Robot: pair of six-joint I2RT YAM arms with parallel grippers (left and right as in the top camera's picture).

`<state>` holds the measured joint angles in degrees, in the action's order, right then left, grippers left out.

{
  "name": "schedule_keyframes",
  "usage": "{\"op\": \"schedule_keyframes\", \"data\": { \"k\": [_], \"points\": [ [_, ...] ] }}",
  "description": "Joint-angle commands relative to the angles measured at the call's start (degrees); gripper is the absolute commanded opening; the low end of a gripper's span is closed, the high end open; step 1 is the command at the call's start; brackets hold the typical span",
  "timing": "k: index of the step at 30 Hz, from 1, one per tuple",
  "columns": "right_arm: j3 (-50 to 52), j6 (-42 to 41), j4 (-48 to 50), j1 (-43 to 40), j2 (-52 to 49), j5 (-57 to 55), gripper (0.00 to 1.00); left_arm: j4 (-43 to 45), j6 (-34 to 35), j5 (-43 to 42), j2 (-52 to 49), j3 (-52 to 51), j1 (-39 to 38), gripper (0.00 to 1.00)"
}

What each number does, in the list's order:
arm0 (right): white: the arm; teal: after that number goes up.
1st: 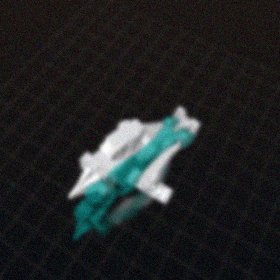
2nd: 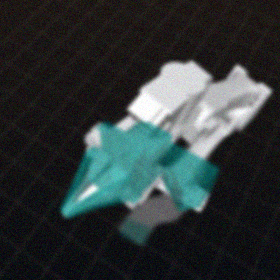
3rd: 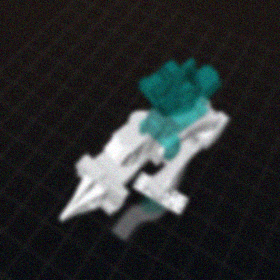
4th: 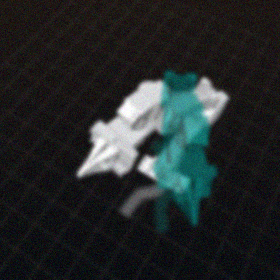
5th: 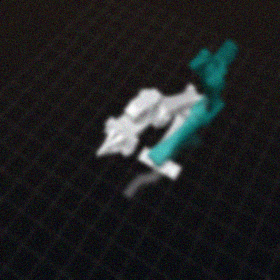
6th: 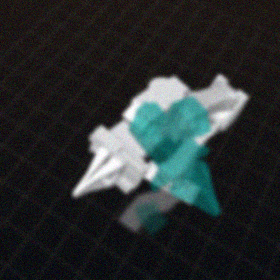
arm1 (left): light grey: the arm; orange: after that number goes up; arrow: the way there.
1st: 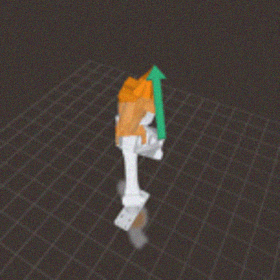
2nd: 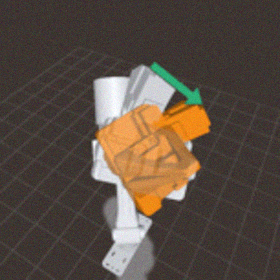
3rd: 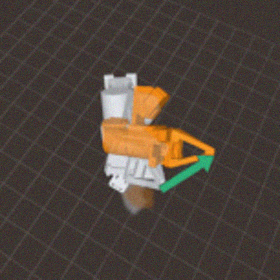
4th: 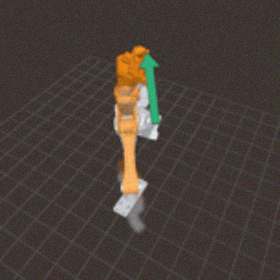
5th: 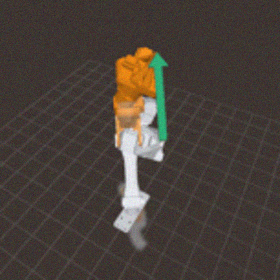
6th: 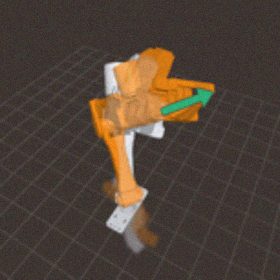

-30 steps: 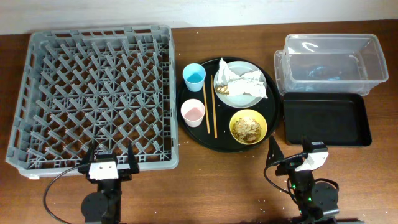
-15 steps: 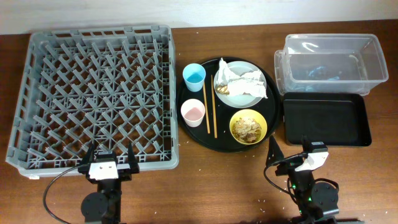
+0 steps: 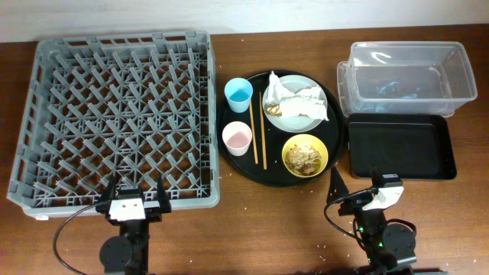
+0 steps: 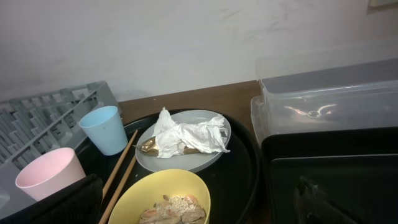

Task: Sort waste into correct bins and load items into the dishwasher rack

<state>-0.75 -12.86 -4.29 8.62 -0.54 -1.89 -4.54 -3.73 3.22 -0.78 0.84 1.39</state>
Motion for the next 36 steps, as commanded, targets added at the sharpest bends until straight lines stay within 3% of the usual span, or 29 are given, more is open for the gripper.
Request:
{"op": "schedule_keyframes", "data": {
  "k": [1, 11, 15, 18, 23, 28, 32, 34, 36],
  "points": [
    [0.4, 0.4, -0.2, 0.4, 0.3, -0.1, 0.99, -0.1, -1.1, -0.6, 0.4, -0.3, 0.3, 0.99],
    [0.4, 0.6, 5.0, 0.4, 0.3, -0.2, 0.99, -0.1, -1.1, -0.6, 0.4, -0.3, 0.3, 0.99],
    [-2.3, 11.5, 5.0, 0.4, -0.2, -0.1, 0.99, -0.1, -1.1, -0.6, 0.4, -0.3, 0.3, 0.99],
    [-6.8, 14.2, 4.9, 0.4, -3.9, -0.1, 0.99, 0.2, -1.1, 0.9, 0.4, -0.3, 0.3, 0.99],
    [-23.8, 25.6, -0.6, 0.4, -21.2, 3.0, 0.99, 0.2, -1.1, 0.9, 0.4, -0.3, 0.3, 0.99],
    [-51.3, 26.1, -15.9, 0.4, -48.2, 10.4, 0.99, 3.4, -1.1, 1.7, 0.4, -0.3, 0.3, 0.99],
    [-82.4, 26.2, -40.5, 0.3, -72.3, 10.2, 0.99, 4.0, -1.1, 0.9, 0.4, -0.3, 0.3, 0.99],
    [-91.2, 25.9, -44.6, 0.3, -80.1, 10.5, 0.99, 5.1, -1.1, 0.6, 0.4, -0.3, 0.3, 0.99],
    [-93.6, 26.0, -43.6, 0.3, -84.3, 10.5, 0.98, 7.4, -1.1, 0.6, 0.4, -0.3, 0.3, 0.99]
  ]
}}
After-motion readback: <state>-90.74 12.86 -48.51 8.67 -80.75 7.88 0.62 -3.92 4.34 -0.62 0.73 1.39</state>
